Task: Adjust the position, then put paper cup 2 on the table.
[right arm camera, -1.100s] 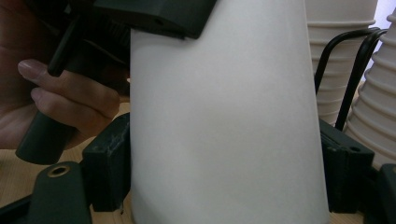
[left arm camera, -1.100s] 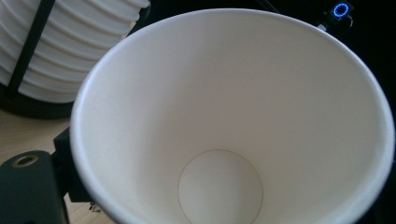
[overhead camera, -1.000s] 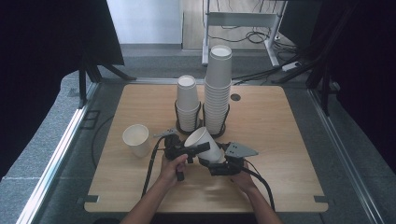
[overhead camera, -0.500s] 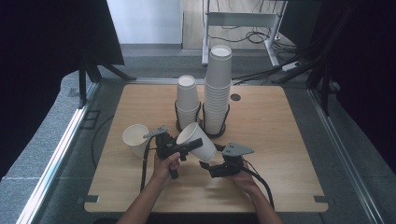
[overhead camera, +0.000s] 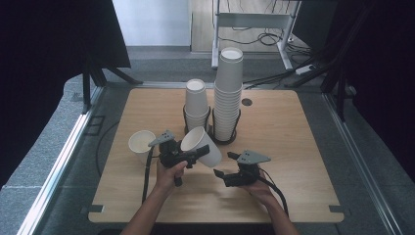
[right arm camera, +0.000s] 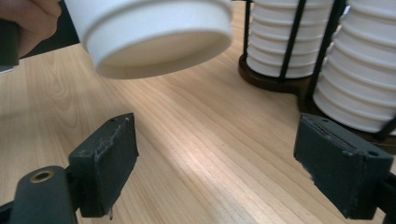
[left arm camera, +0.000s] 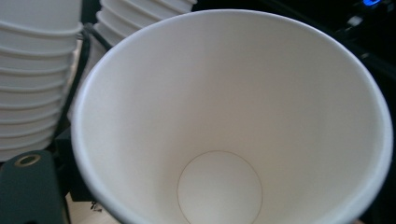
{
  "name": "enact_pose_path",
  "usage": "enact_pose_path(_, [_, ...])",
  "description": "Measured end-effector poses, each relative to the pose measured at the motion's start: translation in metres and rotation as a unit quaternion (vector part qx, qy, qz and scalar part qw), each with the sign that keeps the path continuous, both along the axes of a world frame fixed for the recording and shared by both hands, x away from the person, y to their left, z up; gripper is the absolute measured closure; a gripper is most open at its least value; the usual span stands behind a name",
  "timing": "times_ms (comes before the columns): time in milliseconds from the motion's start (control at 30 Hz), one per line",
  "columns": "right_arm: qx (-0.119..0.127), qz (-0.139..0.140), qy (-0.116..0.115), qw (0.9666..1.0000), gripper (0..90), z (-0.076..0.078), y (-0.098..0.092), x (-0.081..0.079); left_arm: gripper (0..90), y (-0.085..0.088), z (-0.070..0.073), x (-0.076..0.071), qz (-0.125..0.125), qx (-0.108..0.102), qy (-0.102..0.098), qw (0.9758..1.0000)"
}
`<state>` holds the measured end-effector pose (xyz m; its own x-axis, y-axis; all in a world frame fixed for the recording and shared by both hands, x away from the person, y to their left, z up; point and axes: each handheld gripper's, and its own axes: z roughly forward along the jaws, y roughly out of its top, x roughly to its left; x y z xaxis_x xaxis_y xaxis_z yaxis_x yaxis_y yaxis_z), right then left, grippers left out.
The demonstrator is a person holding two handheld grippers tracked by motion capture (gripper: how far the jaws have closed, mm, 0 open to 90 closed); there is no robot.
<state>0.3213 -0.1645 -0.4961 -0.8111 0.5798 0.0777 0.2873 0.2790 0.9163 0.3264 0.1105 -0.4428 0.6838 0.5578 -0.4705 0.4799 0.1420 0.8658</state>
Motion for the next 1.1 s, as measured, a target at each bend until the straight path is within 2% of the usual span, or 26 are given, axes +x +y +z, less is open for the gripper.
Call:
enact_pose_path(200, [0.007,-0.013,0.000,0.9999,15.3,0.000,-0.006,0.001,12.6,0.008,-0.002,-0.002,0.028,0.033,-0.007,0.9991])
enact_pose_path(367, [0.007,-0.008,-0.007,0.9999,19.4,0.002,-0.009,-0.001,12.6,0.013,-0.005,-0.003,0.053,0.058,-0.009,0.9968])
enact_pose_path(467, [0.008,-0.010,-0.007,0.9999,19.4,0.002,-0.010,-0.001,12.6,0.015,-0.007,-0.004,0.075,0.082,-0.014,0.9937])
enact_pose_path(600, [0.006,-0.012,-0.007,0.9999,19.0,0.002,-0.011,-0.001,12.5,0.014,-0.010,-0.005,0.092,0.111,-0.019,0.9893])
enact_pose_path(733, [0.005,-0.012,-0.007,0.9999,18.9,0.003,-0.012,0.000,12.4,0.011,-0.012,-0.009,0.118,0.163,-0.032,0.9790])
enact_pose_path(800, [0.004,-0.012,-0.007,0.9999,18.8,0.003,-0.012,0.000,12.4,0.011,-0.013,-0.010,0.128,0.177,-0.030,0.9753])
enact_pose_path(900, [0.002,-0.013,-0.006,0.9999,18.8,0.003,-0.013,0.001,12.4,0.011,-0.014,-0.009,0.147,0.202,-0.027,0.9678])
enact_pose_path(1100, [0.000,-0.012,-0.006,0.9999,18.8,0.002,-0.012,0.001,12.1,0.002,-0.020,-0.003,0.181,0.263,-0.019,0.9475])
